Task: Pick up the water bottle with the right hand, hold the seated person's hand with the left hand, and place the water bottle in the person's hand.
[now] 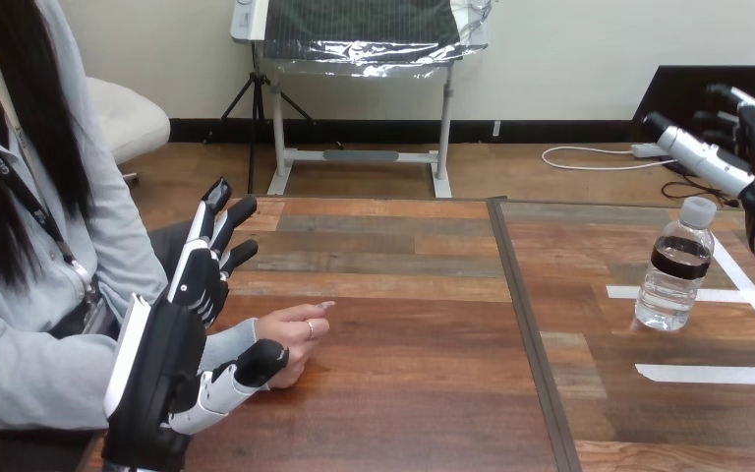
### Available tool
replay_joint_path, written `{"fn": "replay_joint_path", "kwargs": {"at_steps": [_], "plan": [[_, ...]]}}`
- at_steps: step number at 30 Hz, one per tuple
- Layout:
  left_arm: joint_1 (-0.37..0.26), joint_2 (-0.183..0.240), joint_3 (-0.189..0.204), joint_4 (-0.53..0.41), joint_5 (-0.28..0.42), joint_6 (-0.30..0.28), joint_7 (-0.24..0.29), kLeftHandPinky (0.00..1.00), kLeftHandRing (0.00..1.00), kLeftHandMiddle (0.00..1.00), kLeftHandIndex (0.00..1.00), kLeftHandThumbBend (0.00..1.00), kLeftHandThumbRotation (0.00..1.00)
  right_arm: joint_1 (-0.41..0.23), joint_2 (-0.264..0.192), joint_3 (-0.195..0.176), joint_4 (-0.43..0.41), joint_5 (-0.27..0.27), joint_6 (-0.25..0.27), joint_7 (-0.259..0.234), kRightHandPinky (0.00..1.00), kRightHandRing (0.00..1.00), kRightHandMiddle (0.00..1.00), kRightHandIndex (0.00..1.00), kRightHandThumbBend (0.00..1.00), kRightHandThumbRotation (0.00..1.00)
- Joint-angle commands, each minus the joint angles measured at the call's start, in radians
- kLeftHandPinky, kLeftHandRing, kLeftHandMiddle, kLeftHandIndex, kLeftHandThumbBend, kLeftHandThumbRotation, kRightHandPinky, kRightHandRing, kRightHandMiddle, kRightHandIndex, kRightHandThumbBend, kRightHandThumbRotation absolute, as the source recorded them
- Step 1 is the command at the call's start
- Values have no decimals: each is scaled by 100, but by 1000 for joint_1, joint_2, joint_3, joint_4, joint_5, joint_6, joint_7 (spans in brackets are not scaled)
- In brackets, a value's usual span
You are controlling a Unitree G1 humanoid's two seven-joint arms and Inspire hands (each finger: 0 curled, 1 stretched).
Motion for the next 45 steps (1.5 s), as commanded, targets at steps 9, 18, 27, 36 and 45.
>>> {"fn": "replay_joint_path", "kwargs": {"at_steps": [9, 18, 27, 36, 45], "plan": [[-15, -6, 10, -75, 6, -3, 11, 89, 98, 100, 100, 100, 76, -40, -8, -11, 2, 5, 52, -7, 82, 86, 84, 89, 100, 42], [-6, -3, 6, -84, -8, -5, 3, 88, 98, 100, 100, 100, 75, -26, -1, -9, 6, 0, 88, -3, 83, 87, 84, 90, 100, 41], [-6, 4, -1, -80, -28, -15, -16, 88, 98, 100, 100, 100, 74, -11, 4, -6, 8, -5, 102, 7, 82, 87, 85, 91, 100, 43], [-2, 4, 7, -83, -19, -21, -16, 88, 98, 100, 100, 100, 73, 0, 8, 9, 10, -26, 121, 2, 80, 86, 86, 91, 100, 44], [0, 9, 3, -87, -38, -28, -30, 88, 97, 100, 100, 100, 73, 11, 15, 14, 12, -38, 145, 5, 80, 85, 86, 91, 97, 43]]}}
